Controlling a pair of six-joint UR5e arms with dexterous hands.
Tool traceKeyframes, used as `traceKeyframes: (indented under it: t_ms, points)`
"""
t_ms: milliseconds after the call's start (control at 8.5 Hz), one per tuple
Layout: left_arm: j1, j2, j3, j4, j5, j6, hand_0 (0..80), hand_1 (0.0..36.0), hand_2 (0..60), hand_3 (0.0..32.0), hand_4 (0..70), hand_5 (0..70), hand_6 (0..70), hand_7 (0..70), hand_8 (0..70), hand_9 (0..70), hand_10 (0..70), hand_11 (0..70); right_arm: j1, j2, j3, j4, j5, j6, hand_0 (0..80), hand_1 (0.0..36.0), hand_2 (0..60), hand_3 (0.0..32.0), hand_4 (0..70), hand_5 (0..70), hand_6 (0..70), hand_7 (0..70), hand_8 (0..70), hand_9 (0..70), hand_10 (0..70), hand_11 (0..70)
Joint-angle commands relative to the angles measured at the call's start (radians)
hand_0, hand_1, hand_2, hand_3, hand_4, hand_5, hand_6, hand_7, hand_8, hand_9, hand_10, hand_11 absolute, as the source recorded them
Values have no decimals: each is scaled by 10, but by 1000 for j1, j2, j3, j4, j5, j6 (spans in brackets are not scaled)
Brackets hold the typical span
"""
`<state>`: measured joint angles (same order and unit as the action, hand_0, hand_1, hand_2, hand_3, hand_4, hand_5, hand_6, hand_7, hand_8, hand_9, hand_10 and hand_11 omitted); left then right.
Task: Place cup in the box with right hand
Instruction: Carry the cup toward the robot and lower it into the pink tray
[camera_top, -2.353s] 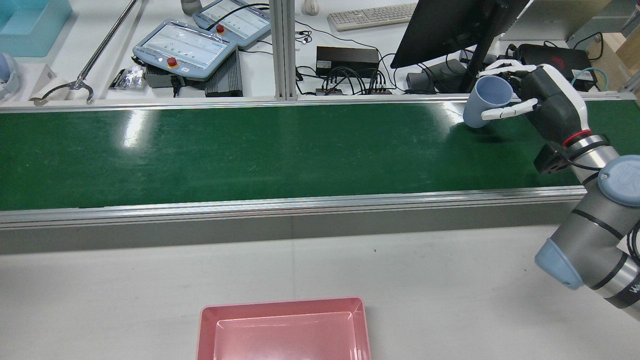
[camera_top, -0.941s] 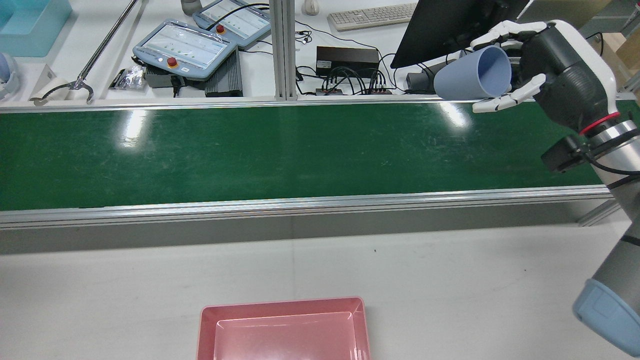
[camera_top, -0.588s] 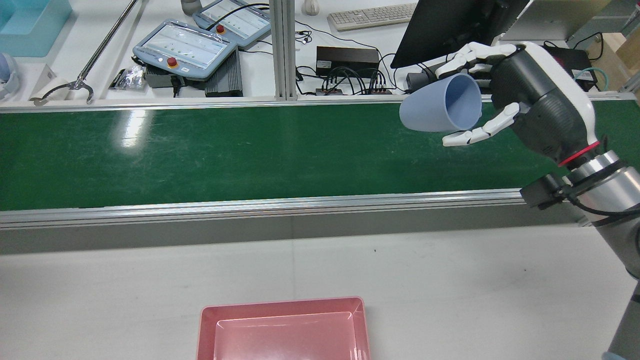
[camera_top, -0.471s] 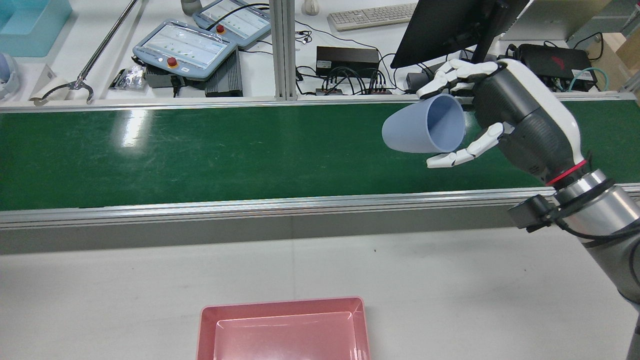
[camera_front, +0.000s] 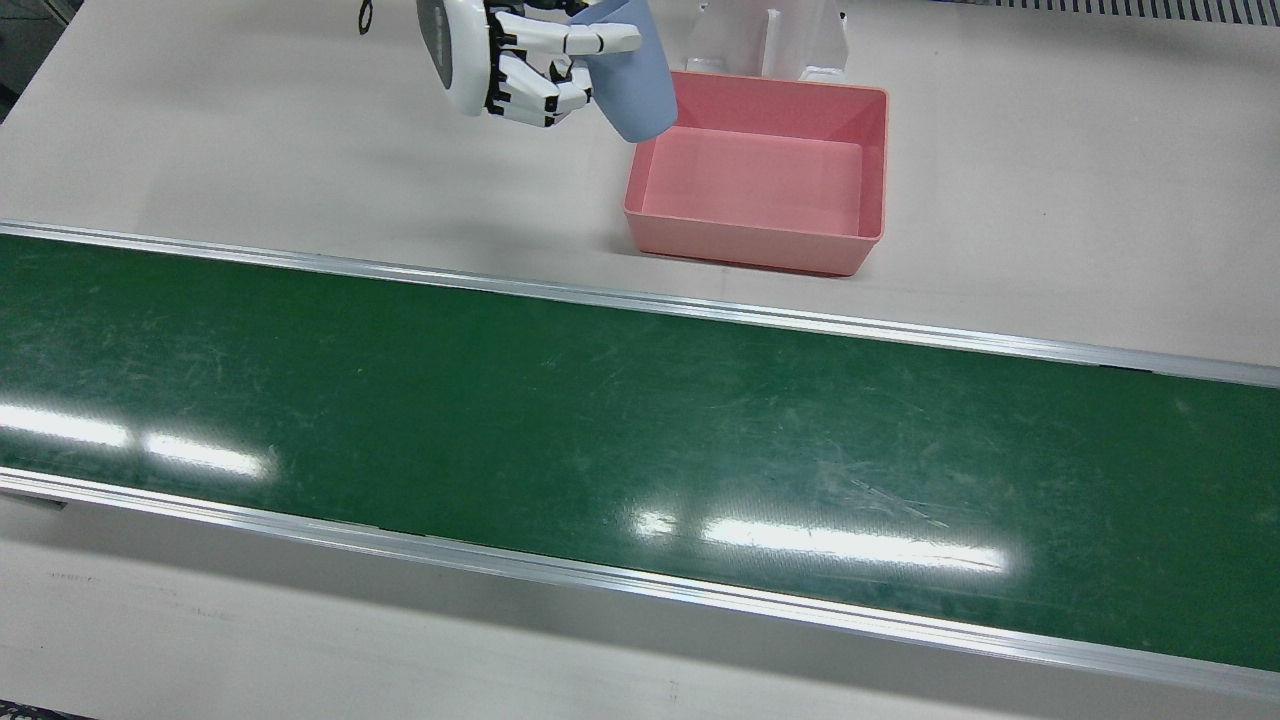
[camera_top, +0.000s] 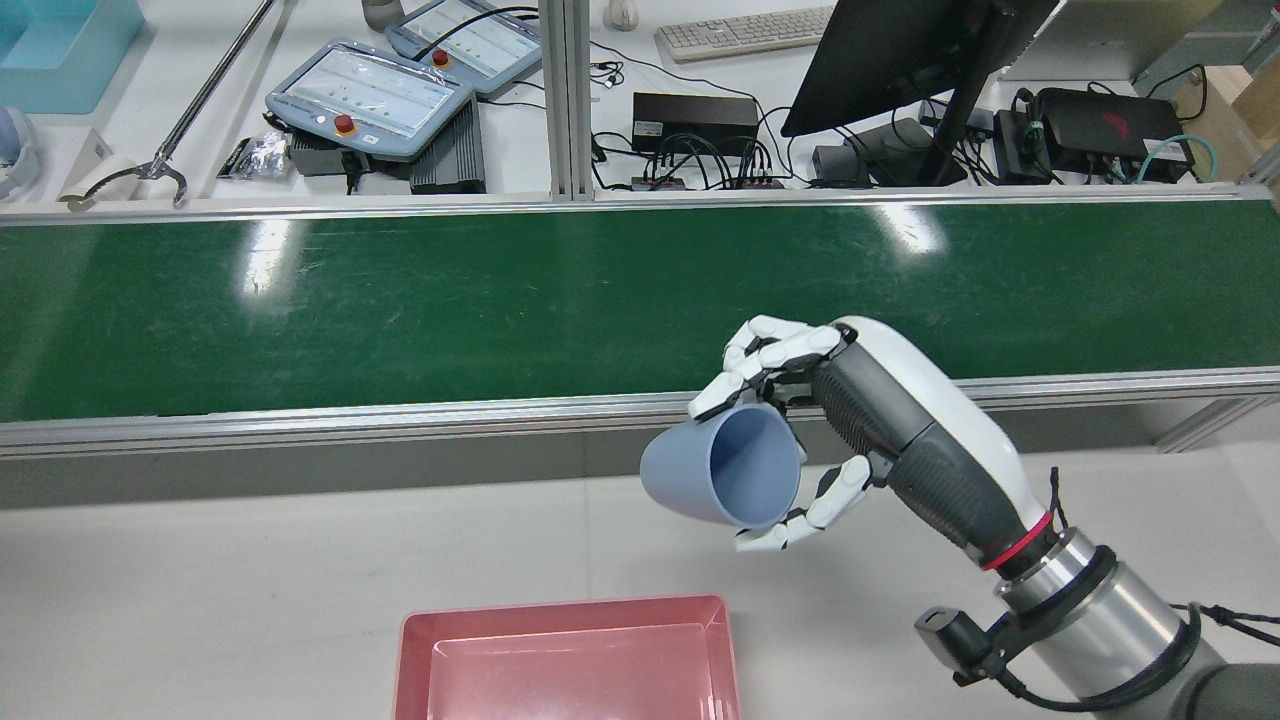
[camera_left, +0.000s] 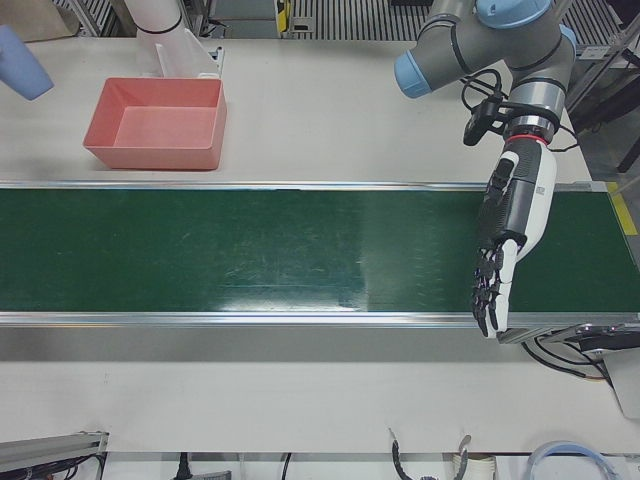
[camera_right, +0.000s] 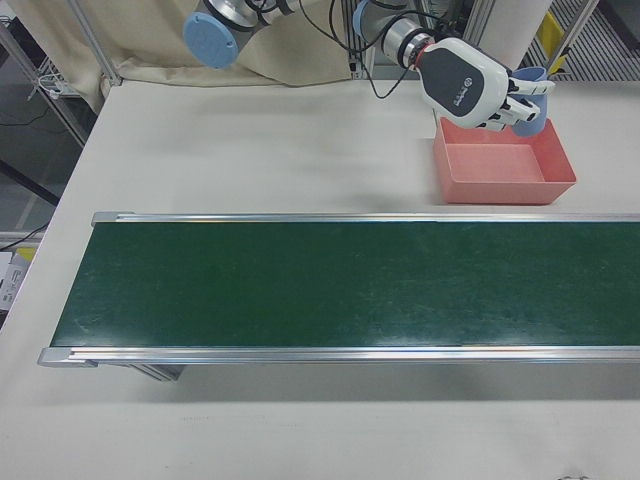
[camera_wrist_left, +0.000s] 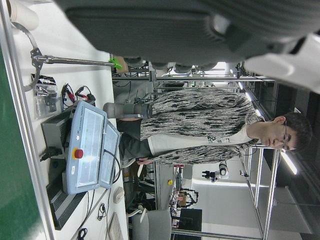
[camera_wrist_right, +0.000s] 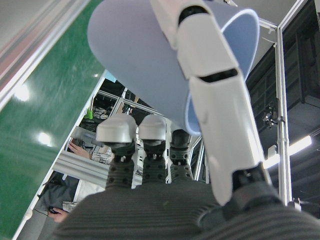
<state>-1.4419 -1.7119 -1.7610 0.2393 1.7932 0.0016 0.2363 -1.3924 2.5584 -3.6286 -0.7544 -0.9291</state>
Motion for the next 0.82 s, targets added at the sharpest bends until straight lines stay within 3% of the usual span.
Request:
traceKeyframes:
  t_ms: [0, 235, 353, 471, 588, 706]
  points:
    - [0, 0, 2, 0, 0, 0, 0, 0, 0, 0, 0, 0, 0, 0, 0, 0, 0, 0, -196, 30, -91, 107, 56, -145, 800, 360, 600, 0, 358, 262, 347, 700, 584, 700, 602, 700]
    - [0, 0, 2, 0, 0, 0, 0, 0, 0, 0, 0, 0, 0, 0, 0, 0, 0, 0, -257, 18, -255, 380, 52, -143, 800, 360, 600, 0, 336, 258, 325, 700, 557, 700, 585, 700]
    - [0, -2, 2, 0, 0, 0, 0, 0, 0, 0, 0, 0, 0, 0, 0, 0, 0, 0, -264, 10, -324, 459, 53, -139, 797, 343, 245, 0, 247, 182, 201, 612, 368, 565, 347, 527]
    - [0, 0, 2, 0, 0, 0, 0, 0, 0, 0, 0, 0, 0, 0, 0, 0, 0, 0, -261, 1, -357, 535, 52, -139, 590, 177, 20, 2, 75, 87, 58, 147, 110, 185, 78, 139]
    - [0, 0, 2, 0, 0, 0, 0, 0, 0, 0, 0, 0, 0, 0, 0, 0, 0, 0, -261, -14, -360, 573, 53, -139, 503, 118, 54, 4, 67, 51, 21, 29, 48, 90, 12, 35]
    - [0, 0, 0, 0, 0, 0, 0, 0, 0, 0, 0, 0, 0, 0, 0, 0, 0, 0, -259, -14, -360, 571, 56, -126, 452, 80, 79, 2, 81, 35, 20, 39, 57, 103, 8, 24]
